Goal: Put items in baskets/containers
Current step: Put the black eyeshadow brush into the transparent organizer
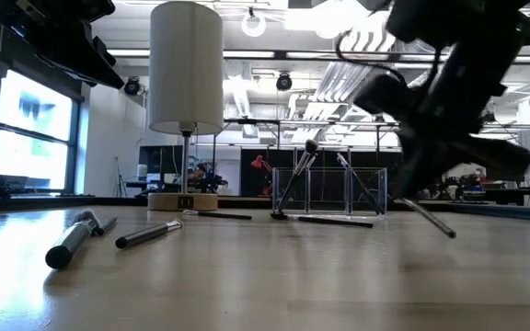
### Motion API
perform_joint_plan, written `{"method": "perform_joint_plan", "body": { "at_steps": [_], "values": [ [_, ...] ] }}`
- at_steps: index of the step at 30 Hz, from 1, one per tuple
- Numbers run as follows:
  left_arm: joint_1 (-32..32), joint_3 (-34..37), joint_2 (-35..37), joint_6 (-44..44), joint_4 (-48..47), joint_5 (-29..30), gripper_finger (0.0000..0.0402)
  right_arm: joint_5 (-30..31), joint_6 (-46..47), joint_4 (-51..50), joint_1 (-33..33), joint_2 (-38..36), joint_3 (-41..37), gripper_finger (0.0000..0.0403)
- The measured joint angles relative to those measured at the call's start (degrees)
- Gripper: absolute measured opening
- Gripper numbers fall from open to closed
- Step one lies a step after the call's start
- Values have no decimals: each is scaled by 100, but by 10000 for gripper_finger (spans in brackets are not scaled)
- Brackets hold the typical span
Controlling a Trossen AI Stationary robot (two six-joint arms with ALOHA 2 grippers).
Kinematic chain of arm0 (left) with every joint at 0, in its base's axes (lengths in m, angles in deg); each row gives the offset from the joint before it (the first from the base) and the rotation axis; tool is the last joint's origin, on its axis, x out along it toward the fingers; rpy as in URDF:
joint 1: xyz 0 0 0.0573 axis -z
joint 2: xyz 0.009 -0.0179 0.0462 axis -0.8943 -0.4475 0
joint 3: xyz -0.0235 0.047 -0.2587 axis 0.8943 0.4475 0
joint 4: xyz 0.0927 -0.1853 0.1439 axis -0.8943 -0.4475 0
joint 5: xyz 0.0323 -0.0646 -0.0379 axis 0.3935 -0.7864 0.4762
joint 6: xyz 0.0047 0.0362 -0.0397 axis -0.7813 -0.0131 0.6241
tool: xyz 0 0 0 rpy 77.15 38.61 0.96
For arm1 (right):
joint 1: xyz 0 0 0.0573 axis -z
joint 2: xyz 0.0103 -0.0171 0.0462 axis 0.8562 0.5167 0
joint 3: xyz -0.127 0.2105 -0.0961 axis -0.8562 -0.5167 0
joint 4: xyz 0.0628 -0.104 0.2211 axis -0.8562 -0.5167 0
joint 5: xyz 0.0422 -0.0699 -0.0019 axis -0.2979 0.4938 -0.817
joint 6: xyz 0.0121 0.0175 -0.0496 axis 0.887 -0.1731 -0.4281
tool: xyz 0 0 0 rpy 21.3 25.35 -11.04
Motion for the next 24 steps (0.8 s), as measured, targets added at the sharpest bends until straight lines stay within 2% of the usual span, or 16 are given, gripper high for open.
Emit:
{"method": "perform_joint_plan", "body": {
  "at_steps": [6,9,14,20,24],
  "values": [
    [0,0,0,0,7,4,0,899,-1899,1524,6,-6,0,0],
    [0,0,0,1,23,240,0,1397,-2974,2278,67,-26,0,0],
    [0,0,0,1,111,660,0,1882,-5035,3226,344,-288,0,0],
    [0,0,-8,1,514,1010,0,2141,-7158,3881,1062,-980,0,0],
    [0,-2,-36,1,738,1406,0,1813,-8387,4278,1676,-1346,7,0]
  ]
}}
